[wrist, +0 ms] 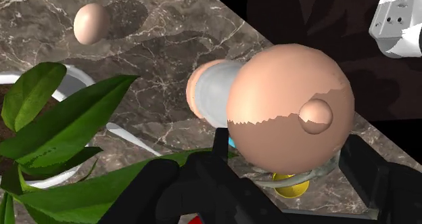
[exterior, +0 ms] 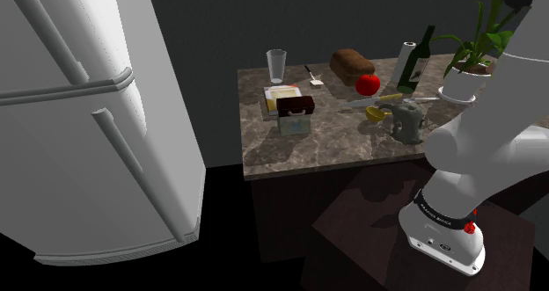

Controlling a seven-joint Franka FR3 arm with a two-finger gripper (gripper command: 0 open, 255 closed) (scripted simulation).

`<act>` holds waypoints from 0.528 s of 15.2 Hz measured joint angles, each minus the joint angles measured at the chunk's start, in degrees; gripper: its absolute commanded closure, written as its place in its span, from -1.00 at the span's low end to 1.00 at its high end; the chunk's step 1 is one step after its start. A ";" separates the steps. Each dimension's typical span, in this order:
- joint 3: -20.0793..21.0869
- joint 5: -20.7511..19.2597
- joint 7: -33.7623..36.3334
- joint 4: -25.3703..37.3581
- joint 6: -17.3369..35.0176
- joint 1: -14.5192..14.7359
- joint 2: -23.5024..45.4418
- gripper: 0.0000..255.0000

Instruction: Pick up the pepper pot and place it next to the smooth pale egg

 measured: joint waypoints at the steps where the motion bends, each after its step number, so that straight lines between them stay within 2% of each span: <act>1: -0.56 1.03 -1.86 2.28 -1.12 -1.64 1.86 1.00; 4: -2.02 2.71 -7.13 6.67 -3.35 -6.41 5.33 1.00; 7: -2.71 6.27 -12.84 14.44 -6.76 -13.75 11.38 1.00; 8: -2.78 6.42 -13.55 14.63 -6.73 -14.40 11.77 1.00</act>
